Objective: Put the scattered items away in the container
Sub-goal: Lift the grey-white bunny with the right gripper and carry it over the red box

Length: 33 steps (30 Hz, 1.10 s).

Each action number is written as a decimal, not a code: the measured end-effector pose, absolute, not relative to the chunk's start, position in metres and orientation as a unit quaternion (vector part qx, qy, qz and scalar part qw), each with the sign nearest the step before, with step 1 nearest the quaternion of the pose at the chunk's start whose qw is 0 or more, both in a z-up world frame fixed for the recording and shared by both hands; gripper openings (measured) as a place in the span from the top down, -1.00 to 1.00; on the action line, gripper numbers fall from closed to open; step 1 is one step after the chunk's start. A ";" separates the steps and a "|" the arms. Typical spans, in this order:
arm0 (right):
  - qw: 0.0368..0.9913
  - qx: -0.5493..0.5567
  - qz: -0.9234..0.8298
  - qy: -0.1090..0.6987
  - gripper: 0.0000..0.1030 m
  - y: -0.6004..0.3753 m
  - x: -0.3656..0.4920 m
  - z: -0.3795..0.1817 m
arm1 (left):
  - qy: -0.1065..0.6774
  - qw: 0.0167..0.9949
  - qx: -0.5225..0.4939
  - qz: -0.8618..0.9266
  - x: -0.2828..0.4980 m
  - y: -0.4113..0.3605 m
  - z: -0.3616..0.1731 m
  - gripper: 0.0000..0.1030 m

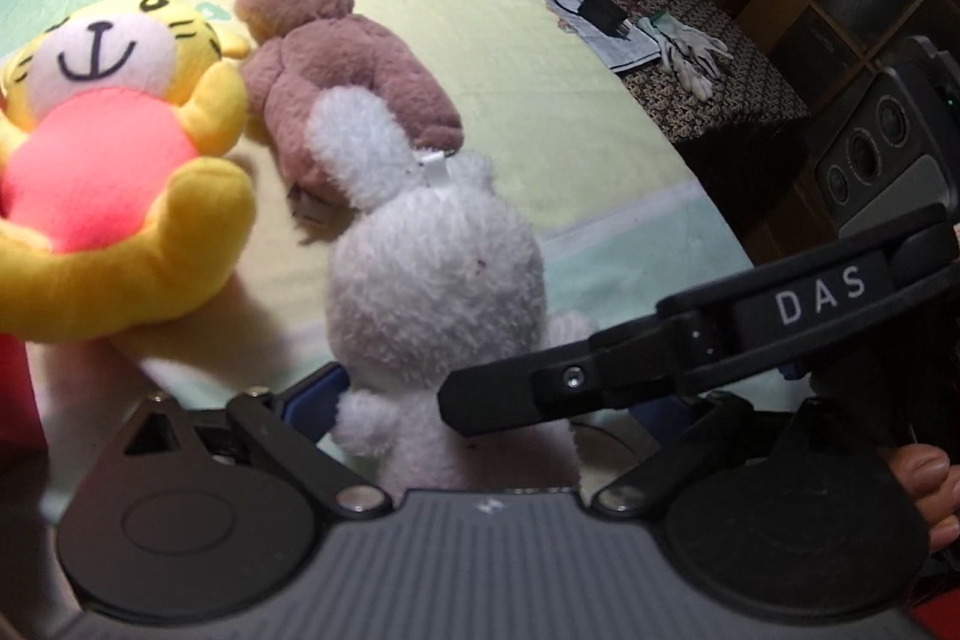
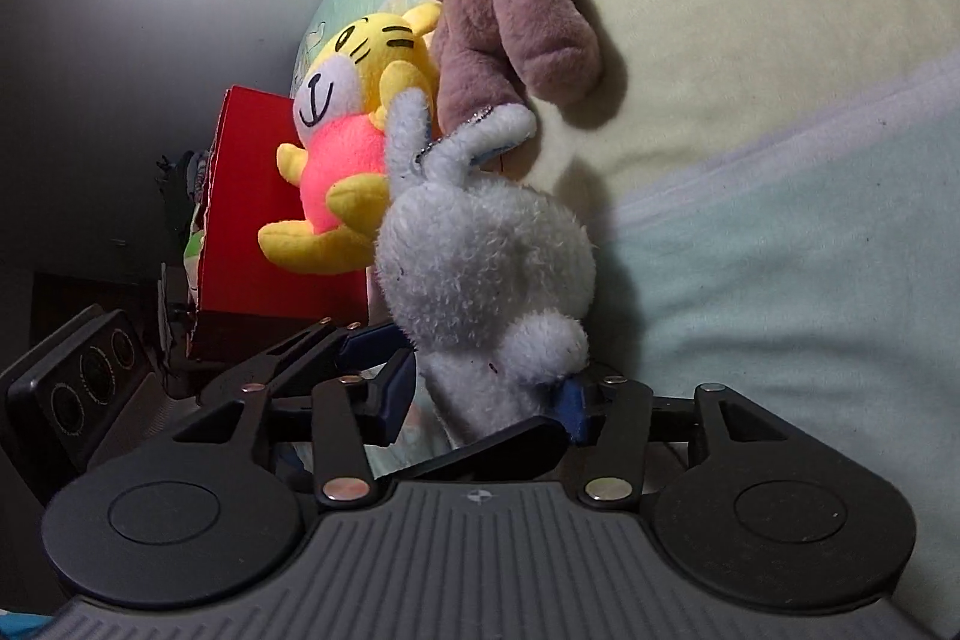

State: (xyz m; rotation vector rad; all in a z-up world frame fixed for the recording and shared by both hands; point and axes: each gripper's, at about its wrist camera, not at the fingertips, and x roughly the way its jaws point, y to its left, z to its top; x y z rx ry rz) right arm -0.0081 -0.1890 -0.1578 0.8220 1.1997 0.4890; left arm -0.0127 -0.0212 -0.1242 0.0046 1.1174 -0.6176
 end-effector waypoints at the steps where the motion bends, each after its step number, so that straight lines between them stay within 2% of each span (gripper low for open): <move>1: 0.724 0.372 0.218 0.538 -0.02 -0.190 -0.008 -0.156 | 0.519 0.809 0.005 -0.278 -0.012 -0.019 -0.125 -0.92; 6: 0.739 0.375 0.175 0.532 -0.21 -0.201 -0.006 -0.156 | 0.517 0.817 0.012 -0.256 -0.008 -0.016 -0.131 -0.92; 20: 0.740 0.393 0.146 0.525 -0.15 -0.203 0.000 -0.158 | 0.509 0.825 0.009 -0.247 0.004 -0.031 -0.134 -0.95; 25: 0.744 0.391 0.151 0.520 -0.08 -0.202 0.000 -0.156 | 0.516 0.822 -0.037 -0.237 0.004 -0.018 -0.141 -0.97; 33: 0.734 0.393 0.151 0.533 -0.17 -0.201 0.000 -0.163 | 0.508 0.829 -0.009 -0.235 -0.003 -0.024 -0.142 -0.99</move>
